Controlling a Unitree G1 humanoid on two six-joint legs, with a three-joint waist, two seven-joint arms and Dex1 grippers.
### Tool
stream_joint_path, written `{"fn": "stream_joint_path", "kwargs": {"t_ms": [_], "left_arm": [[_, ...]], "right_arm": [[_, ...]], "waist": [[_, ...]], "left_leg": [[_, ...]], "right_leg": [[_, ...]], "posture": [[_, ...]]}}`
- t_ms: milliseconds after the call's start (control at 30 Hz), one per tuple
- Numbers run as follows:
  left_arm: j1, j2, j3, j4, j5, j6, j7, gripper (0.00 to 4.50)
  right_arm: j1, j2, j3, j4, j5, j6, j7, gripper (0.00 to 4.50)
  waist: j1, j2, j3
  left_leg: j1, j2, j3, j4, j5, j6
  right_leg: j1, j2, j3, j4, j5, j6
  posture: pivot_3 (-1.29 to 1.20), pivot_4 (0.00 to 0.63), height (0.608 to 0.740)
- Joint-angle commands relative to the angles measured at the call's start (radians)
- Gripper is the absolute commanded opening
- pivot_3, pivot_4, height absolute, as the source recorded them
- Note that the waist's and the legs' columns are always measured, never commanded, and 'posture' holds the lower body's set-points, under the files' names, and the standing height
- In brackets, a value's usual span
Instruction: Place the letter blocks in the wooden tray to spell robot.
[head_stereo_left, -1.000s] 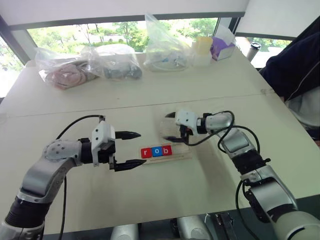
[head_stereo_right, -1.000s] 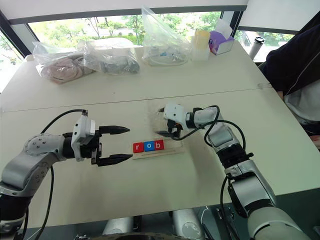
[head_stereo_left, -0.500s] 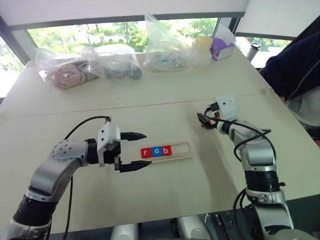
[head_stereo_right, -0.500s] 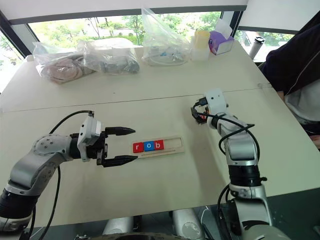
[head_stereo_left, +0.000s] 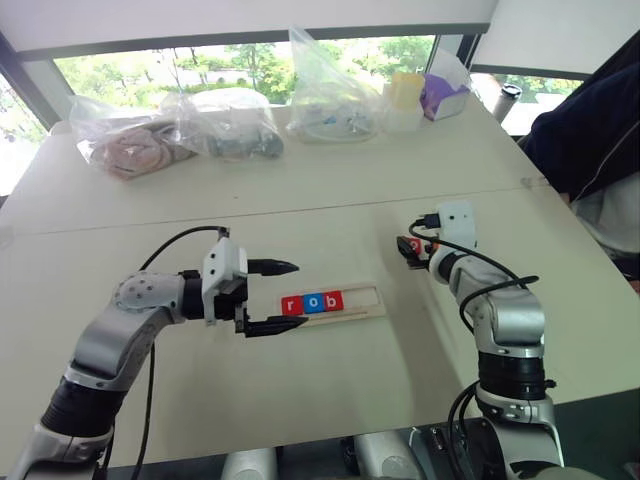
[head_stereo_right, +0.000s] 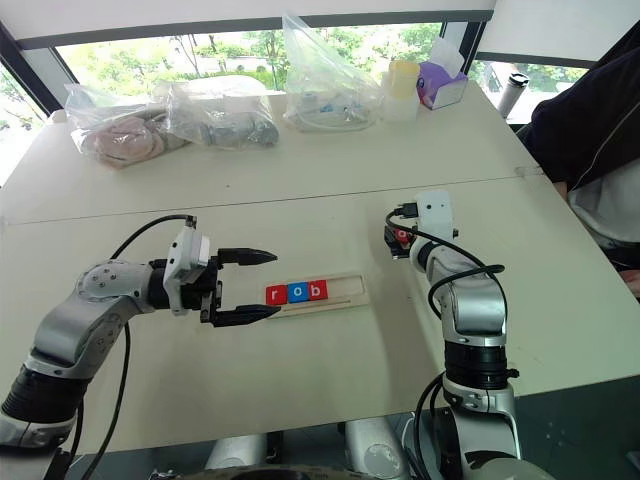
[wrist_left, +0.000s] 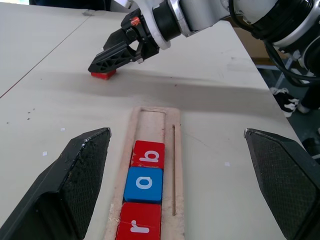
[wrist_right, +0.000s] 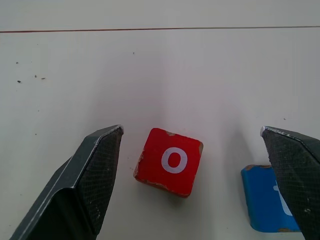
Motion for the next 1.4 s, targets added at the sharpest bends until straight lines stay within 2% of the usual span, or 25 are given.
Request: {"fn": "stream_joint_path", "kwargs": {"t_ms": [33, 333, 867, 967, 1133, 1233, 1400], "left_arm": [[0.010, 0.002, 0.018, -0.033, -0.002, -0.016, 0.009, 4.50], [0.021, 0.005, 0.023, -0.048, -0.005, -0.011, 0.030, 4.50], [0.005, -0.009, 0.009, -0.035, 0.000, -0.017, 0.031, 4.50], [0.001, -0.012, 0.008, -0.033, 0.001, -0.017, 0.030, 4.50], [-0.004, -0.015, 0.007, -0.030, 0.003, -0.015, 0.029, 4.50], [-0.003, -0.015, 0.006, -0.031, 0.003, -0.015, 0.026, 4.50], [-0.006, -0.019, -0.001, -0.024, 0.001, -0.015, 0.007, 4.50]], "right_arm": [[-0.002, 0.016, 0.024, -0.016, 0.016, -0.013, -0.008, 4.47], [0.008, 0.031, 0.078, 0.002, 0.024, -0.009, -0.009, 4.47], [0.025, 0.046, 0.043, -0.022, 0.037, 0.022, -0.063, 4.47], [0.038, 0.055, 0.048, -0.032, 0.045, 0.044, -0.070, 3.63], [0.056, 0.077, 0.043, -0.069, 0.056, 0.082, -0.086, 1.14], [0.067, 0.074, 0.041, -0.116, 0.059, 0.111, -0.089, 1.15], [0.211, 0.031, 0.039, -0.402, 0.091, 0.301, -0.066, 1.15]], "waist": [[0.000, 0.000, 0.000], [0.001, 0.000, 0.000], [0.000, 0.000, 0.000], [0.000, 0.000, 0.000], [-0.001, 0.000, 0.000], [0.000, 0.000, 0.000], [0.005, 0.000, 0.000]], "left_leg": [[0.000, 0.000, 0.000, 0.000, 0.000, 0.000], [0.000, 0.000, 0.000, 0.000, 0.000, 0.000], [0.000, 0.000, 0.000, -0.001, 0.000, 0.000], [0.000, 0.000, 0.000, -0.001, 0.000, 0.000], [0.000, 0.000, 0.000, -0.001, 0.000, 0.000], [0.000, 0.000, 0.000, -0.001, 0.000, 0.000], [-0.002, 0.000, -0.001, -0.002, 0.000, 0.000]], "right_leg": [[0.000, 0.000, 0.000, 0.000, 0.000, 0.000], [0.000, 0.000, 0.000, 0.000, 0.000, 0.000], [-0.001, 0.000, 0.000, 0.000, 0.000, 0.000], [-0.001, 0.000, 0.000, 0.000, -0.001, 0.000], [-0.001, 0.000, 0.000, 0.000, -0.001, 0.001], [-0.001, 0.000, 0.000, 0.000, -0.001, 0.001], [-0.001, 0.000, 0.000, -0.001, -0.002, 0.001]], "posture": [[0.00, 0.150, 0.740], [0.00, 0.150, 0.740], [0.00, 0.150, 0.740], [0.00, 0.150, 0.740], [0.00, 0.150, 0.740], [0.00, 0.150, 0.740], [0.00, 0.150, 0.740]]}}
